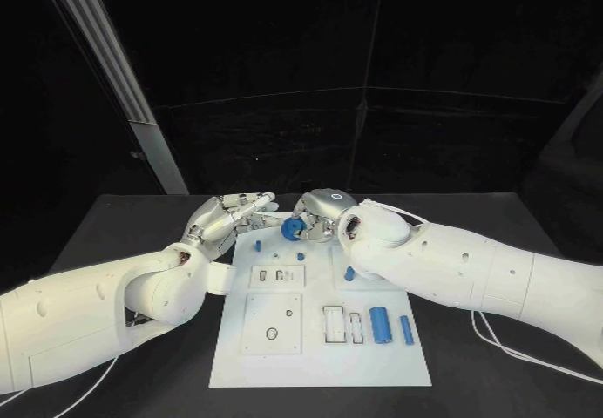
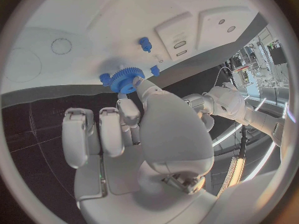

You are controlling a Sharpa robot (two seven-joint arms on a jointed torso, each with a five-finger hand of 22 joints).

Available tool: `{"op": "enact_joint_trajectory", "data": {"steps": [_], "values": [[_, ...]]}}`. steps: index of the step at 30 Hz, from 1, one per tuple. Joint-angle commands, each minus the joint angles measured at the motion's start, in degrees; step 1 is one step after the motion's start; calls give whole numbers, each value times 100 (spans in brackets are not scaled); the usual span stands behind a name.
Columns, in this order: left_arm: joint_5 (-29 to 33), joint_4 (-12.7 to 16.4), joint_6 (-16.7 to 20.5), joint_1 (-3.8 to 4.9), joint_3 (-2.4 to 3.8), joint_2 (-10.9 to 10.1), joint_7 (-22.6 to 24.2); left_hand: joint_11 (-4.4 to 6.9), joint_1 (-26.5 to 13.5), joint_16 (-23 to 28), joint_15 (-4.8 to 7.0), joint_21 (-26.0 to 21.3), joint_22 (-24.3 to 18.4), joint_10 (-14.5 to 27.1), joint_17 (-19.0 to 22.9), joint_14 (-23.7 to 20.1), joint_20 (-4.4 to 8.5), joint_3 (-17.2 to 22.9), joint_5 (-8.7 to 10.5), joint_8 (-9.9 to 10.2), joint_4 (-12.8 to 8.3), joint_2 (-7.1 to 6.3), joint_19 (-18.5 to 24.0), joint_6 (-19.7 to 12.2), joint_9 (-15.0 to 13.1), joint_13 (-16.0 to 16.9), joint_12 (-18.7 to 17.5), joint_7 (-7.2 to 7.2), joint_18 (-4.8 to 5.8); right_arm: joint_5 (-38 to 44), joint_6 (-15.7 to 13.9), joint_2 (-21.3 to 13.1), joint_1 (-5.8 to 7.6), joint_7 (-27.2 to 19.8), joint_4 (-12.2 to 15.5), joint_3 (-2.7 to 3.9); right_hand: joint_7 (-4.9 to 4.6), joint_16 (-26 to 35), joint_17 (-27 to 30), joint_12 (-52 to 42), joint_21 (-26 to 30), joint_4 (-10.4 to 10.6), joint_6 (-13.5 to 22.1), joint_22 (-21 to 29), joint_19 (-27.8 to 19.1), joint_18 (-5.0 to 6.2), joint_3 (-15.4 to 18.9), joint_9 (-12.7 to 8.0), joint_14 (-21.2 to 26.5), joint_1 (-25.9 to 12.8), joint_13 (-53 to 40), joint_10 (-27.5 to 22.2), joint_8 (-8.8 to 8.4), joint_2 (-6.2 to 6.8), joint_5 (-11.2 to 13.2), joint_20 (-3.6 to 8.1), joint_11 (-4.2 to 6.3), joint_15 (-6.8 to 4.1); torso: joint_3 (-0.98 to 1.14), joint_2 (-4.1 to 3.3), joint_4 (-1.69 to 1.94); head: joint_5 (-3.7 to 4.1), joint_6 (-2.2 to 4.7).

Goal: Assemble the parts on the task board

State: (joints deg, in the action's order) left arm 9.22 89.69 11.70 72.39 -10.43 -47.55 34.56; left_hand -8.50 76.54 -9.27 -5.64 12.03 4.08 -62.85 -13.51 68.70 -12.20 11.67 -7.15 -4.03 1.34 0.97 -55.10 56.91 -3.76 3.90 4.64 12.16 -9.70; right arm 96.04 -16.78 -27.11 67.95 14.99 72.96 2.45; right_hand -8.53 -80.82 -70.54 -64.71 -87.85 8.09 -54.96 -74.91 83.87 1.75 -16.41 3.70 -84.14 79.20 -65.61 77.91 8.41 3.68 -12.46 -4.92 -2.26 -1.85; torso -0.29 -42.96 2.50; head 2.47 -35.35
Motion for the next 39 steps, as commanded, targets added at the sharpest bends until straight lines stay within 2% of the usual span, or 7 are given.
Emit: {"op": "enact_joint_trajectory", "data": {"steps": [1, 15, 21, 28, 34, 39], "values": [[-6, 15, -89, 9, 5, 12, 15, -39, 43, 37, -13, -39, -5, -12, -9, -32, -25, 36, -14, 18, -1, 13, -26, -7, 5, -10, -13, 31, -86, 97, 88, 32, 2, 46, -52, 1, 79, -6, 5, 31, -21, 0, -251, -934, 193, -38, -43, 9, -231, -6, -1, -27, 8, -12, 1, 5, -26, 23, 3, -3, 2, 3, -14], [-6, 9, -82, 10, 5, 21, 13, -39, 43, 37, -13, -39, -5, -12, -9, -32, -25, 36, -14, 18, -1, 13, -26, -7, 5, -10, -13, 31, -86, 158, 215, 145, -9, 149, -248, 1, 24, 25, 57, 113, -17, -15, -127, -928, 187, -36, -97, 0, -218, -125, 37, -72, -139, 66, 154, -21, -72, 59, -2, 7, -7, -3, -64], [-6, 8, -85, 10, 5, 22, 14, -39, 43, 37, -13, -39, -5, -12, -9, -32, -25, 36, -14, 18, -1, 13, -26, -7, 5, -10, -13, 31, -86, 162, 280, 189, -10, 112, -277, -1, -4, 50, 94, 176, -12, -16, -32, -917, 178, -34, -98, 2, -208, -208, 72, -111, -234, 122, 304, -48, -101, 86, -2, 9, -5, -2, -68], [-6, 4, -84, 13, 6, 12, 8, -41, 38, 49, -15, -45, -7, -11, -12, -34, -27, 59, -13, 19, -8, 7, -23, -10, 5, -10, -22, 33, -85, 147, 309, 231, -10, 73, -285, -10, -1, 59, 103, 194, -9, -11, 45, -913, 175, -32, -45, 2, -206, -284, 76, -121, -308, 184, 327, -60, -105, 93, -2, 8, -6, 7, -80], [-6, 7, -85, 18, 6, 2, 5, -41, 38, 49, -15, -45, -7, -11, -12, -34, -27, 59, -13, 19, -8, 7, -23, -10, 5, -10, -22, 33, -85, 111, 253, 244, -11, 105, -313, -13, -20, 72, 113, 388, -2, 103, 196, -900, 165, -29, 165, 5, -203, -517, 226, -240, -427, 270, 668, -78, -132, 114, -1, 9, -7, 5, -84], [-6, 1, -92, 21, 6, -2, -6, -45, 30, 57, -17, -49, -8, -7, -15, -36, -29, 71, -12, 22, -12, -4, -20, -17, 6, -11, -29, 38, -85, 78, 268, 253, -11, 115, -328, -14, -44, 71, 101, 487, 2, 209, 286, -894, 161, -28, 341, 9, -205, -635, 303, -304, -469, 271, 725, -97, -157, 134, 1, 8, -7, 10, -79]]}}
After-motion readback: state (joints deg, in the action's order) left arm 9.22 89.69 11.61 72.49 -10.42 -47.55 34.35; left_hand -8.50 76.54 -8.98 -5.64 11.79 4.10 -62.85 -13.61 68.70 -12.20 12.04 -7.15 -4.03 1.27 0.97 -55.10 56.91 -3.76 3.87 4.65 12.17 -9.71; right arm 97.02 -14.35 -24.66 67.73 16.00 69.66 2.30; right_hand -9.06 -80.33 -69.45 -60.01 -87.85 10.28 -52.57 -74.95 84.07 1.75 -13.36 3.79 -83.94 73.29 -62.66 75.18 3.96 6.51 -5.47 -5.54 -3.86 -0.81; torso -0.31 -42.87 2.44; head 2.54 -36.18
